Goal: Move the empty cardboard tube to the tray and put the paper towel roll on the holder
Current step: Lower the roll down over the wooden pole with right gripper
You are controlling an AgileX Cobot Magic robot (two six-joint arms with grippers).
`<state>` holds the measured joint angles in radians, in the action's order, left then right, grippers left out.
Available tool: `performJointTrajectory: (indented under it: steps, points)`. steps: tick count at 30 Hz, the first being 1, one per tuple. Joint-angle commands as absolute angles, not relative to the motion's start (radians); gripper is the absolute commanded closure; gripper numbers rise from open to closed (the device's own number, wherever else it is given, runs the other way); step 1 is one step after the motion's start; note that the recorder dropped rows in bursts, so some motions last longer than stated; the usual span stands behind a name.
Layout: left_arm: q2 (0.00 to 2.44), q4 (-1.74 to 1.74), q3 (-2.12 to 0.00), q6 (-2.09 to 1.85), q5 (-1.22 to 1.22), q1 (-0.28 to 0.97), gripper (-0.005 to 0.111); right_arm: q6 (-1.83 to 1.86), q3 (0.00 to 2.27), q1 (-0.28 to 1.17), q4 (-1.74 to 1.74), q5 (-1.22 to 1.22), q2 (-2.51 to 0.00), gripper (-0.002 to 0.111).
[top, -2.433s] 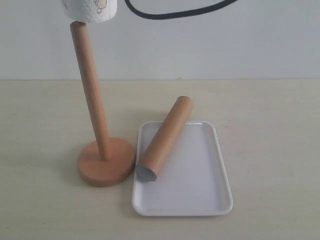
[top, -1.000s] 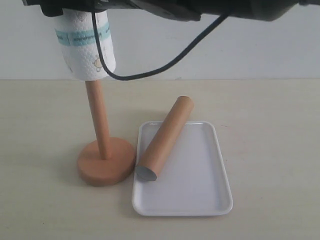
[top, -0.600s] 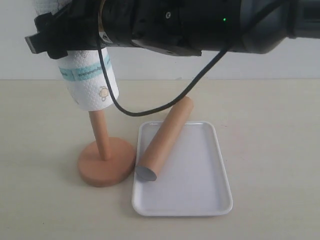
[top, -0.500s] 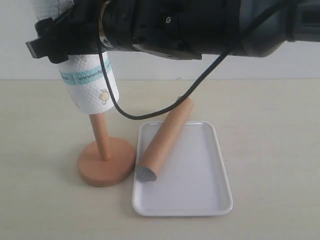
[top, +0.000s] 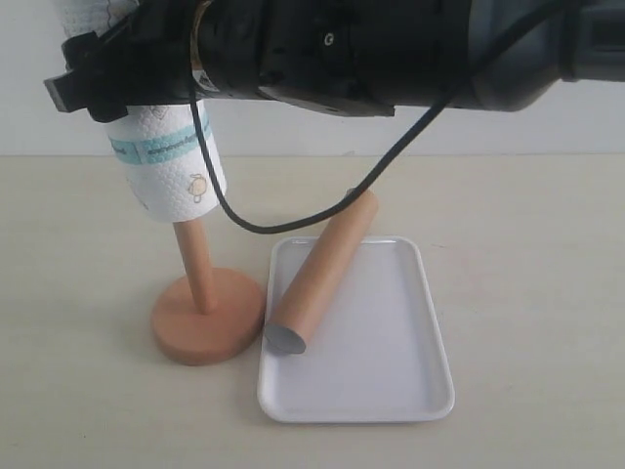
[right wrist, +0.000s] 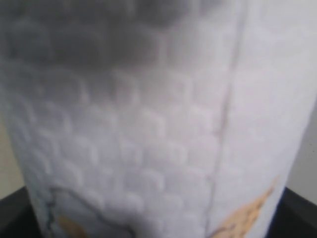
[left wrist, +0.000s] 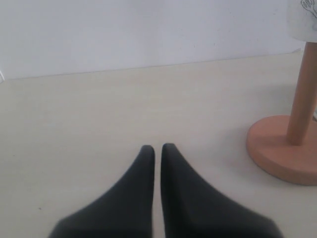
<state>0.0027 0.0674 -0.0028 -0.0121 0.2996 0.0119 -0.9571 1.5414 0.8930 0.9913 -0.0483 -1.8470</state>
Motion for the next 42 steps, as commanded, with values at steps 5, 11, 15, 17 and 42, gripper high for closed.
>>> performJointTrajectory:
  steps: [5, 11, 15, 17, 42]
  points:
    - [0.0, 0.062, 0.0, -0.017, 0.3, 0.01, 0.103, -0.961, 1.486, 0.867, 1.002, -0.009, -1.81, 0.109]
    - [0.0, 0.062, 0.0, -0.017, 0.3, 0.01, 0.103, -0.957, 1.414, 0.846, 0.978, 0.046, -1.804, 0.109]
    - [0.0, 0.062, 0.0, -0.017, 0.3, 0.01, 0.103, -0.94, 1.39, 0.845, 0.977, 0.094, -1.804, 0.109]
    - [0.0, 0.062, 0.0, -0.017, 0.3, 0.01, 0.103, -0.929, 1.384, 0.845, 0.967, 0.104, -1.806, 0.109]
    - [0.0, 0.062, 0.0, -0.017, 0.3, 0.01, 0.103, -0.887, 1.384, 0.845, 0.885, 0.127, -1.883, 0.109]
